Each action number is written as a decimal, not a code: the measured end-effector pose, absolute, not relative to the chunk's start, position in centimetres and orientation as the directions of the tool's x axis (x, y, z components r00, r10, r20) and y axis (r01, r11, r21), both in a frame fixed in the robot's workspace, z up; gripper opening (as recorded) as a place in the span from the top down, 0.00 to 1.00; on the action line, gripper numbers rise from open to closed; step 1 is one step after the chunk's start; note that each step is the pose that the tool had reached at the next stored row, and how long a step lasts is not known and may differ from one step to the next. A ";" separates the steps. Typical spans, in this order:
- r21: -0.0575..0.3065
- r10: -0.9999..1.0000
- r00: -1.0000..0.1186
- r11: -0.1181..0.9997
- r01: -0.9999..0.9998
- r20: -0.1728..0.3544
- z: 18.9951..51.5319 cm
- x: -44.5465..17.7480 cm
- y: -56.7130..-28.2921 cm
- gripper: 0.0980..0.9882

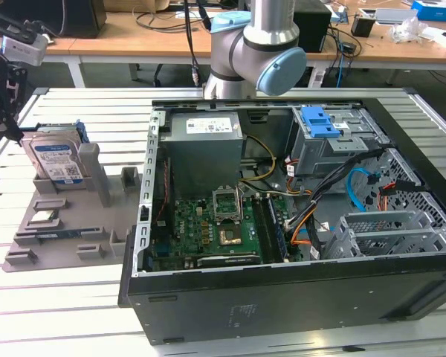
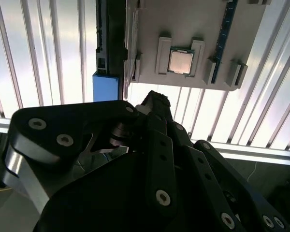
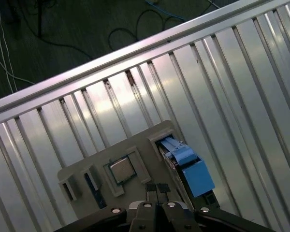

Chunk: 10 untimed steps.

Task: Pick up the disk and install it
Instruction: 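Pick up the disk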

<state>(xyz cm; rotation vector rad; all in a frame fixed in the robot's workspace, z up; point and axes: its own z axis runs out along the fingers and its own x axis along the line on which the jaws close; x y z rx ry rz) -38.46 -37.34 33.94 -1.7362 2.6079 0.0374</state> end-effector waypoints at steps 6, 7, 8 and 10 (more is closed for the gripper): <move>0.015 -0.925 -0.379 0.379 -0.925 -0.020 34.4 -38.5 -37.3 0.99; 0.015 -0.925 -0.379 0.379 -0.925 -0.020 34.5 -38.5 -37.3 0.99; 0.015 -0.925 -0.379 0.378 -0.926 -0.020 34.7 -38.5 -37.3 0.99; 0.015 -0.926 -0.378 0.377 -0.926 -0.020 34.8 -38.5 -37.3 0.99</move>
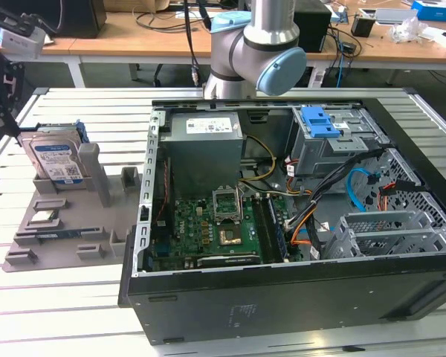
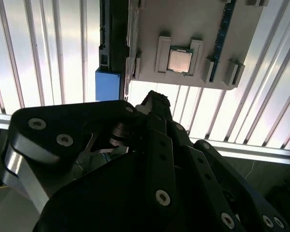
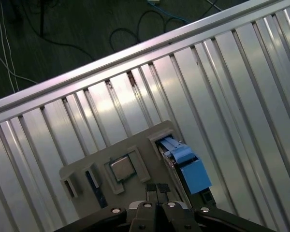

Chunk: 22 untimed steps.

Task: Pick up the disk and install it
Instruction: 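Pick up the disk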

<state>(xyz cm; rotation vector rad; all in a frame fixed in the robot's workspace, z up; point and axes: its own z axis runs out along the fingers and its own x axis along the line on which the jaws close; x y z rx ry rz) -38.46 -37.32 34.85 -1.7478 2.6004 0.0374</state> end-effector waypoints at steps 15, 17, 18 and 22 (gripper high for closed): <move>0.015 -0.933 -0.359 0.359 -0.933 -0.020 37.0 -38.5 -37.3 0.99; 0.015 -0.933 -0.359 0.359 -0.933 -0.020 37.1 -38.5 -37.3 0.99; 0.015 -0.933 -0.359 0.359 -0.933 -0.020 37.1 -38.5 -37.3 0.99; 0.015 -0.933 -0.359 0.359 -0.933 -0.020 37.1 -38.5 -37.3 0.99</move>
